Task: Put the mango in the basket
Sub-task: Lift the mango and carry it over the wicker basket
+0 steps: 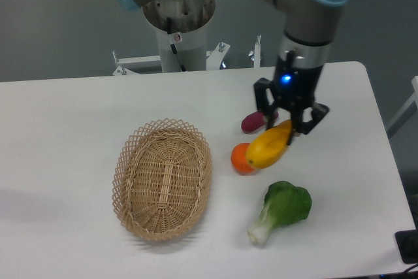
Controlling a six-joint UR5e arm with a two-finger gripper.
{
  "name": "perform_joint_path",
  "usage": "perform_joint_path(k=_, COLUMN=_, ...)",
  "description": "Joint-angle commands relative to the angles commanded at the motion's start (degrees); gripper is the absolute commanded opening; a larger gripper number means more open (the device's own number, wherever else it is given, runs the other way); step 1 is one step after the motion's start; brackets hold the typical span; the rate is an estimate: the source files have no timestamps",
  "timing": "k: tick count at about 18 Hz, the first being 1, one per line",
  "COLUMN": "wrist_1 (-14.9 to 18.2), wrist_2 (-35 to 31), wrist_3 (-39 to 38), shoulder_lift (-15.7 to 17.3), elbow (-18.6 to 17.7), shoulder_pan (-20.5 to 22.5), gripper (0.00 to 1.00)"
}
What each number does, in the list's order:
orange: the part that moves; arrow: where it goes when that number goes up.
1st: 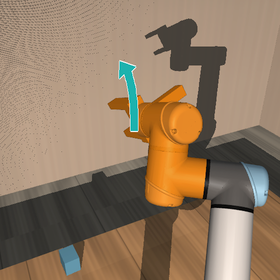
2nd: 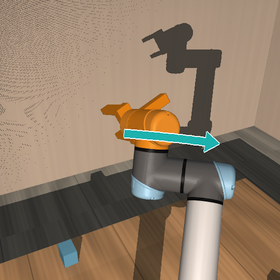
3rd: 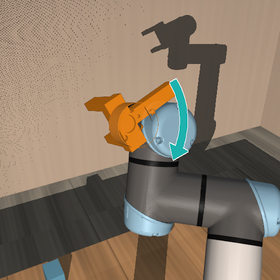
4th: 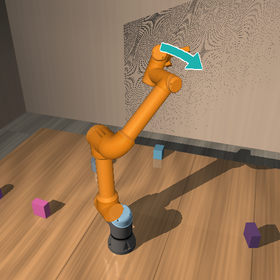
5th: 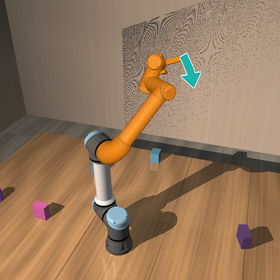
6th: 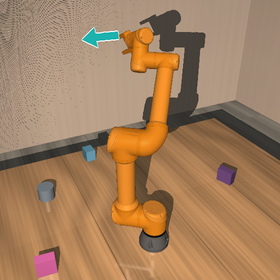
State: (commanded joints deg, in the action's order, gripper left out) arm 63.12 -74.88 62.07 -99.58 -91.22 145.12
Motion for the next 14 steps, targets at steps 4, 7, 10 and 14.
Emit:
perform_joint_path(k=4, wrist_1=-8.78, wrist_2=-4.64, wrist_3=-8.71, shoulder_lift=0.00, elbow=-6.24, shoulder_pan=-6.76, gripper=0.36)
perform_joint_path(k=7, wrist_1=-13.80, wrist_2=-9.74, wrist_3=-11.44, shoulder_lift=-1.57, elbow=-9.94, shoulder_pan=-12.13, gripper=0.36)
perform_joint_path(k=10, wrist_1=-14.87, wrist_2=-12.91, wrist_3=-15.13, shoulder_lift=-4.99, elbow=-10.47, shoulder_pan=-16.61, gripper=0.36)
perform_joint_path(k=14, wrist_1=-14.96, wrist_2=-18.88, wrist_3=-15.76, shoulder_lift=-9.13, elbow=-10.65, shoulder_pan=-21.97, gripper=0.36)
